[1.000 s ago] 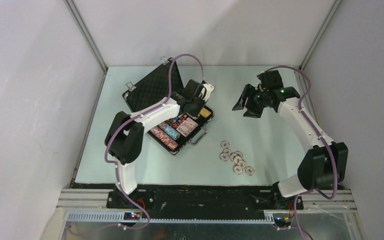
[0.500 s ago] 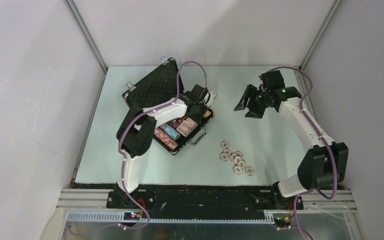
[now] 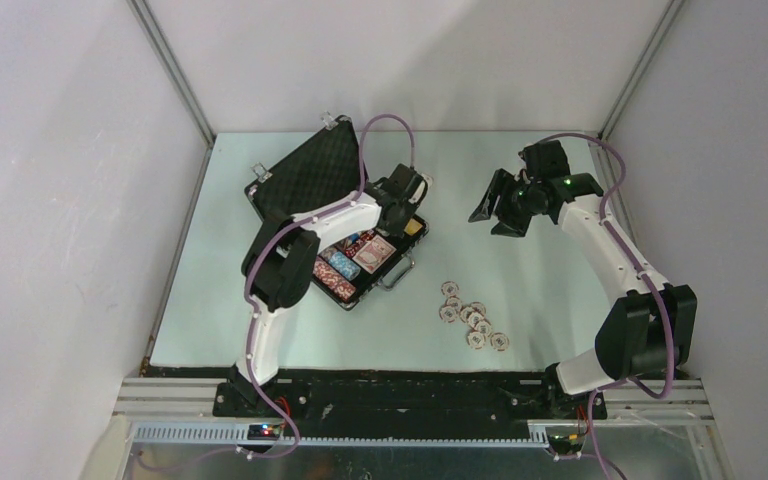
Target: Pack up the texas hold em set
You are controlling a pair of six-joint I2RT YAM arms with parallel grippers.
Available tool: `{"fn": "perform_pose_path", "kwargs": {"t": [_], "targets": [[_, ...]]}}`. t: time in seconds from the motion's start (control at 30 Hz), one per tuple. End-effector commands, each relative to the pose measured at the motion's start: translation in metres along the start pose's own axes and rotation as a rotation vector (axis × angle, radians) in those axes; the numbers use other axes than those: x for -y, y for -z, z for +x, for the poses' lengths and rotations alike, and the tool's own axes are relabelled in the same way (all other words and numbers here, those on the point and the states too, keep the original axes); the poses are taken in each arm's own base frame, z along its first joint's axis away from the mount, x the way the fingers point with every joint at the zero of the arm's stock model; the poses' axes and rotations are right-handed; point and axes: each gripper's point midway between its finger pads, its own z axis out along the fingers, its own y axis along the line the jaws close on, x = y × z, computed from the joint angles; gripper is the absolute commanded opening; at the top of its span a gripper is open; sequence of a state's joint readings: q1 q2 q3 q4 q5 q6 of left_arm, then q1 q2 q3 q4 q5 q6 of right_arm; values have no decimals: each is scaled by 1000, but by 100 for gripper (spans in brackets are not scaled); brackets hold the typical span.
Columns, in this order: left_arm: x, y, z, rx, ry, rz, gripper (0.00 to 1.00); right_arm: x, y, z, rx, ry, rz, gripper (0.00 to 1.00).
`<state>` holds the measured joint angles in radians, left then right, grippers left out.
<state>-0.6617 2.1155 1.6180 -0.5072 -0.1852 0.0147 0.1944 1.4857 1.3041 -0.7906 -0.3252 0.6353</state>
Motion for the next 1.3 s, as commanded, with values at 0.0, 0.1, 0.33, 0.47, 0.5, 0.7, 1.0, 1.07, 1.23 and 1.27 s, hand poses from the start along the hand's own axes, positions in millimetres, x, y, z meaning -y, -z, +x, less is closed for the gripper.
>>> {"fn": "perform_pose_path", "kwargs": {"t": [0.0,0.1,0.33,0.47,0.5,0.7,1.0,1.07,1.23,1.27], "targets": [[-15,7,-9,12,41,-82,5,-1,6,-3,26,20,-5,63],[-13,11,-9,18,44,-62,11,-1,7,-3,27,20,-4,62],[13,37,-23,76,41,110,37,12,8,3,20,43,65,70],[19,58,-31,106,56,154,39,21,7,12,2,92,131,75],[19,65,-34,119,55,160,39,24,5,17,-4,122,164,77],[22,93,-30,142,69,198,39,42,-5,47,-78,195,333,89],[27,130,-16,187,123,257,41,72,3,92,-206,126,466,100],[24,139,-12,198,140,248,46,82,5,103,-237,106,498,100],[25,154,-1,234,151,263,70,102,2,146,-343,16,500,100],[30,155,1,231,145,276,81,99,3,151,-345,-14,478,99]]}}
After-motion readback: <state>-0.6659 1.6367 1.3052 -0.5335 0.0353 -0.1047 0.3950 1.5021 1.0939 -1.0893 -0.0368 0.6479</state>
